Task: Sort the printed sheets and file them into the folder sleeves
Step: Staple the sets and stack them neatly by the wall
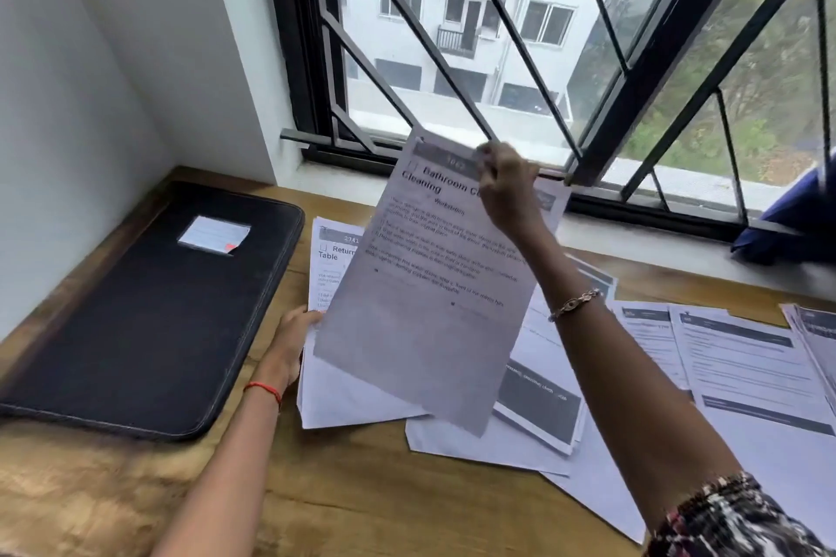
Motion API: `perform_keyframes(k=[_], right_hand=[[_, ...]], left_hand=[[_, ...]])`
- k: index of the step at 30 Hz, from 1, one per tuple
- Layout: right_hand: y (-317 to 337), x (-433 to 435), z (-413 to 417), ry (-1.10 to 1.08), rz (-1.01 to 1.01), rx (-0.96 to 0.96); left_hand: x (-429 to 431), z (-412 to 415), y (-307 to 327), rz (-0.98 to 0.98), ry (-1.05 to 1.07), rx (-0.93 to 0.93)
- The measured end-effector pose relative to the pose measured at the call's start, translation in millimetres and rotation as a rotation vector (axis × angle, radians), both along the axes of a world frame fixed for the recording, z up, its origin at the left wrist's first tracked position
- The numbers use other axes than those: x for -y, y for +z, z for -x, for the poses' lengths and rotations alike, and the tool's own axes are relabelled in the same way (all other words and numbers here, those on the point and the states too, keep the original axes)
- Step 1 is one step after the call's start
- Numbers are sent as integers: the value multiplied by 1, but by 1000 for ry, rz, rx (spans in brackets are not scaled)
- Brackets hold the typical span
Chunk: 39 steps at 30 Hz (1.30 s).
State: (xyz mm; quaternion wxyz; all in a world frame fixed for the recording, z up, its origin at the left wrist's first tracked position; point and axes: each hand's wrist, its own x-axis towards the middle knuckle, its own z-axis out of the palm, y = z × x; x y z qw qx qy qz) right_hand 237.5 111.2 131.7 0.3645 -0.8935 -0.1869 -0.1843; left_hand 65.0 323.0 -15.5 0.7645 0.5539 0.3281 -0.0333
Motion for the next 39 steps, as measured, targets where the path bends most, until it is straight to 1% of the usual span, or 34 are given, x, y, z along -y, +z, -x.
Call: perform_keyframes(k=[2, 3, 4, 6, 9, 11, 16, 19, 21, 22, 25, 28, 30, 31, 35, 39], right_hand=[[-33, -11, 7, 52, 72, -111], [-48, -16, 12, 79, 101, -154], [-62, -21, 15, 107, 126, -191], [-83, -30, 20, 163, 170, -233], [-100, -42, 18, 225, 246, -257], [-108, -51, 14, 250, 276, -272], [-120, -71, 4, 273, 289, -295], [-125, -83, 0, 328, 290, -332], [-127, -84, -6, 309, 280, -379], [-128, -81, -11, 263, 294, -392], [-133, -60, -24, 76, 434, -447], [-137, -29, -34, -35, 551, -618], [-138, -11, -36, 23, 606, -711], [-138, -3, -36, 67, 621, -727], [-137, 15, -32, 118, 596, -724], [-138, 17, -30, 114, 658, -706]], left_hand=[[-1, -2, -1, 158, -20, 15], [-2, -3, -2, 214, -34, 18], [-2, -3, -1, 222, -52, 22], [-3, -5, -3, 185, -76, 54], [1, -6, -4, 16, -127, 134], [1, -7, -7, -55, -126, 160], [-2, -8, -12, -89, -145, 152], [-5, -7, -18, -58, -152, 148], [-9, -8, -23, -63, -139, 148], [-10, -8, -24, -61, -129, 146], [-15, -8, -27, -51, -98, 126], [-20, -10, -28, -68, -58, 119], [-25, -11, -27, -101, -43, 136], [-27, -11, -27, -116, -40, 143], [-29, -13, -26, -146, -28, 155], [-25, -11, -21, -162, -29, 143]])
